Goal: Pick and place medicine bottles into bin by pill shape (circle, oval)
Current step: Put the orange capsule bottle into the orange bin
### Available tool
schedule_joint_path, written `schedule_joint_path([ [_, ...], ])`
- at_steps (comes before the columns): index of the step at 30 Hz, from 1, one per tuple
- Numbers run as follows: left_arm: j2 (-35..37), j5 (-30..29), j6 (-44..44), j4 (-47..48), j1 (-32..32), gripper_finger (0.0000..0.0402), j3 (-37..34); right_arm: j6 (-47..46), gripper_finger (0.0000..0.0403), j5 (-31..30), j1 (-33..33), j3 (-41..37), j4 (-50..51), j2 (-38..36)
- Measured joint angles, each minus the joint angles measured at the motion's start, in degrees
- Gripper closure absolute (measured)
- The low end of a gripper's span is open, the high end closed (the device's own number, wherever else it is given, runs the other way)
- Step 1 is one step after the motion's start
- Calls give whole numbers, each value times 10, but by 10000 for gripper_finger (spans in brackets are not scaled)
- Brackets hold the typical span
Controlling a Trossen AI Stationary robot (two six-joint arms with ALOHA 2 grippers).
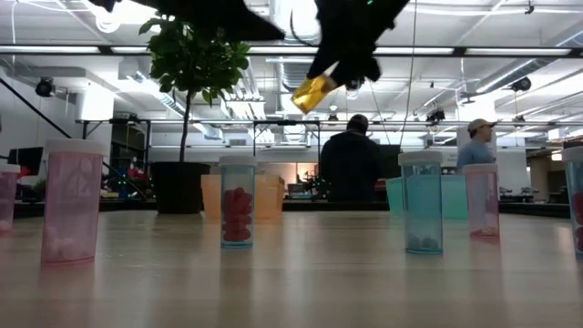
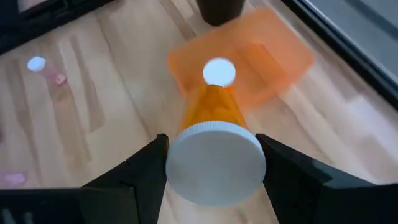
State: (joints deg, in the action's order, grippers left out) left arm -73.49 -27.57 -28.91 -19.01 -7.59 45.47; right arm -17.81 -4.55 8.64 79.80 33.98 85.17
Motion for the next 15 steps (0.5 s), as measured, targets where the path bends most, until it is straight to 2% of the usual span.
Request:
schedule_joint_path([
  [8,-3,0,31,1,87,127,-40,83,183,62,46,104,-21,109],
  [15,0,0,46,-5,137,127,-77,112,183,109,69,184,-13,171],
])
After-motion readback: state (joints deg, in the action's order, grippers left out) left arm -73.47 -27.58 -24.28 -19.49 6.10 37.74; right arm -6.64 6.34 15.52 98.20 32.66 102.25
